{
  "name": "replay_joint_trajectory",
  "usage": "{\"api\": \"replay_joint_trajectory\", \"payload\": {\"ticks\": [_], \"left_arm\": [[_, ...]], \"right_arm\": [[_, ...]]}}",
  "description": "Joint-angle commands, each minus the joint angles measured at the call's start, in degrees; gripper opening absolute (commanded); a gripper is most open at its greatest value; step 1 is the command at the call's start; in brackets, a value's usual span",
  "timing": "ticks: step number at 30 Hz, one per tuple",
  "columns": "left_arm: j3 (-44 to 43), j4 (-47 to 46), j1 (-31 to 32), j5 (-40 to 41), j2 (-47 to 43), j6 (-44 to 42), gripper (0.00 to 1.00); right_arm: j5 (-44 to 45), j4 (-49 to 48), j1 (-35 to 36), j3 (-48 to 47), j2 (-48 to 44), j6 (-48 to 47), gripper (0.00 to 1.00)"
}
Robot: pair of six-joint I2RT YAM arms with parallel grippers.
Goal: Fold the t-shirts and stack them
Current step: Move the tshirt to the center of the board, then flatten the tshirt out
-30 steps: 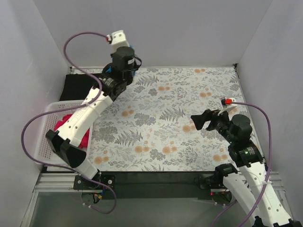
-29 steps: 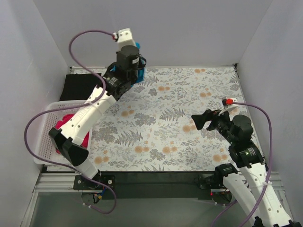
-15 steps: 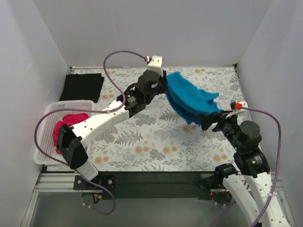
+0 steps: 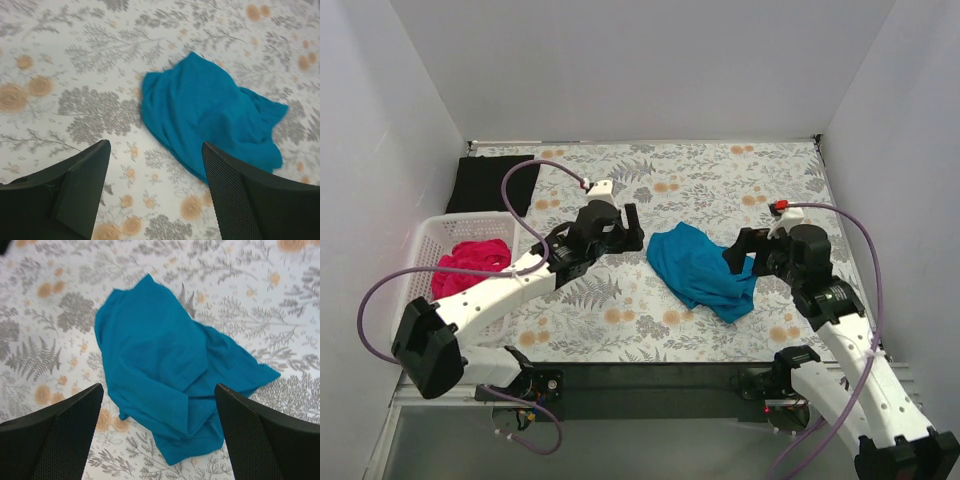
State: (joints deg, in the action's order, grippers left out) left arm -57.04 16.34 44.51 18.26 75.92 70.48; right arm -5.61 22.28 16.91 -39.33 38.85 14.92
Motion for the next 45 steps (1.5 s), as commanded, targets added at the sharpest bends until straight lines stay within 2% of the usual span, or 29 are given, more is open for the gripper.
{"api": "replay_joint_trajectory", "payload": {"ticks": [1,4,9,14,18,19,24,26,28,31,32,34,37,41,44,45], "left_arm": [[4.5,4.1,0.6,-11.7,-3.1,5.2,0.73],[7.9,6.7,0.8,-14.5,-6.1,6.1,0.73],[11.8,9.8,0.8,-7.6,-12.6,3.5,0.73],[12.4,10.6,0.7,-1.1,-14.9,-4.2,0.73],[15.9,7.2,0.8,3.4,-16.9,-9.1,0.73],[16.9,6.0,0.7,3.4,-17.3,-11.3,0.73],[19.3,2.5,0.6,0.5,-18.4,-9.4,0.73],[19.9,2.5,0.6,0.2,-19.5,-8.6,0.73],[20.8,1.7,0.6,0.9,-21.1,-9.1,0.73],[21.1,1.7,0.5,2.1,-21.8,-9.7,0.73],[21.1,1.4,0.5,2.1,-21.9,-9.8,0.73],[21.0,1.4,0.4,2.0,-21.8,-10.1,0.73],[21.2,1.4,0.3,2.3,-22.1,-9.9,0.73],[21.6,1.3,0.3,3.8,-23.7,-9.6,0.73],[21.8,1.3,0.2,6.9,-25.1,-9.1,0.73],[21.8,1.3,0.2,8.8,-26.1,-8.8,0.73]], "right_arm": [[3.4,3.1,0.1,-0.8,4.3,0.6,0.99],[3.9,3.7,0.1,-1.4,8.9,-0.9,0.98],[2.9,1.3,0.1,-1.2,16.7,3.6,0.98],[-3.6,-9.0,-1.3,0.3,24.5,5.6,0.86],[-6.7,-15.8,-2.9,0.6,29.8,6.8,0.77],[-7.3,-16.7,-3.1,0.6,30.8,7.0,0.76],[-8.8,-21.7,-3.9,1.9,36.7,6.3,0.72],[-9.8,-23.8,-3.8,2.1,38.0,5.6,0.63],[-11.6,-25.2,-3.7,2.2,38.7,5.3,0.58],[-14.6,-26.3,-3.7,1.9,39.7,4.5,0.39],[-14.9,-26.2,-3.8,1.8,40.0,4.2,0.22],[-12.9,-26.2,-3.8,1.5,39.6,3.6,0.02],[-7.9,-26.0,-3.7,-0.7,37.1,1.4,0.01],[-7.9,-22.4,-3.2,-7.7,33.9,0.0,0.01],[-6.6,-18.4,1.6,-11.7,32.3,0.5,0.01],[-6.1,-17.8,6.1,-12.3,32.0,1.1,0.01]]}}
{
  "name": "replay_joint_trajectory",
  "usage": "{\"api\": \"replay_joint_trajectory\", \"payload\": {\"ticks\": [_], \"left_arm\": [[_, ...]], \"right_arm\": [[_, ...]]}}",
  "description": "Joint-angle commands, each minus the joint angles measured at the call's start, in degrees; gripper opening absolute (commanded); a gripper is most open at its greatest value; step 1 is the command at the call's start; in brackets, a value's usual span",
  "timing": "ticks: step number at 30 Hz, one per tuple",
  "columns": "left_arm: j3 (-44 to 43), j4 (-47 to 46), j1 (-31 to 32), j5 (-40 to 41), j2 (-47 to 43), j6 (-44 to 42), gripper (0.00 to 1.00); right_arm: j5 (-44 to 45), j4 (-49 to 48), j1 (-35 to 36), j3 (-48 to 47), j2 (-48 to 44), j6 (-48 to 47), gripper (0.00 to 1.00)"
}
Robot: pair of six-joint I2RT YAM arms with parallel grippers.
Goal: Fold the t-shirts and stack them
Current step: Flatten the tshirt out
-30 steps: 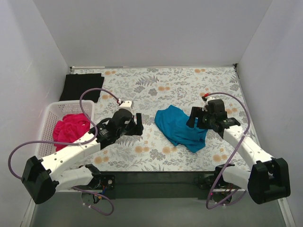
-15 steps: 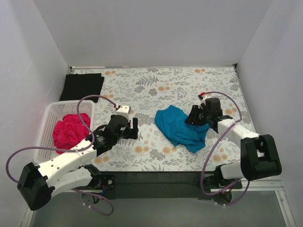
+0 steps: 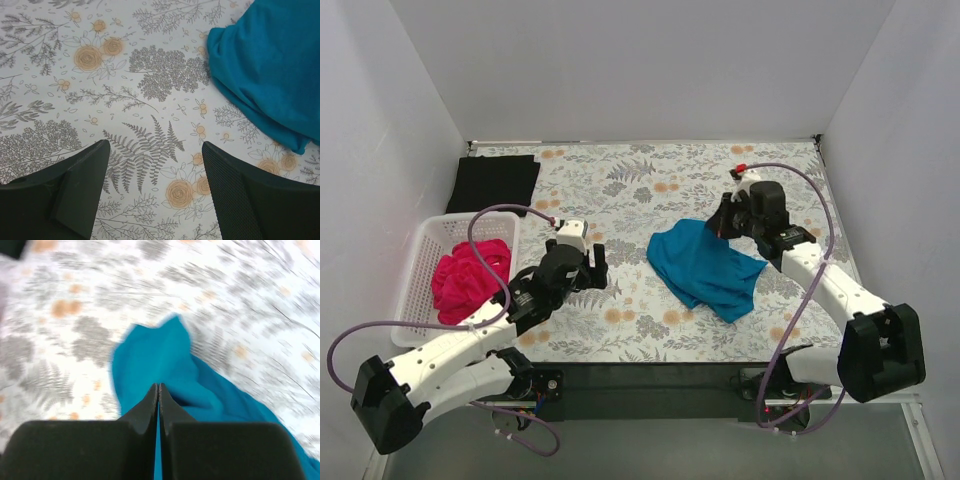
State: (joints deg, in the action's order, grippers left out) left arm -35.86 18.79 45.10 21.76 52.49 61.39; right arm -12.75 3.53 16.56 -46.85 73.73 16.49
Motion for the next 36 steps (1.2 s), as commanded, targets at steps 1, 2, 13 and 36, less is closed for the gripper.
{"api": "replay_joint_trajectory", "payload": {"ticks": [1,2,13,36], "left_arm": [[0.7,-1.1,-0.5,6.5,-3.4,0.7,0.73],[0.8,-1.2,-0.5,7.7,-4.1,1.7,0.73],[6.8,-5.5,-1.2,20.6,-24.2,5.0,0.70],[3.9,-6.0,-1.2,4.7,-6.9,2.2,0.71]], "right_arm": [[3.1,1.0,9.5,-5.2,-3.0,0.0,0.01],[4.6,1.0,16.2,-5.5,-2.5,1.8,0.01],[15.7,10.3,46.9,-17.7,15.0,2.0,0.39],[4.9,6.8,14.9,6.1,0.6,-6.6,0.49]]}}
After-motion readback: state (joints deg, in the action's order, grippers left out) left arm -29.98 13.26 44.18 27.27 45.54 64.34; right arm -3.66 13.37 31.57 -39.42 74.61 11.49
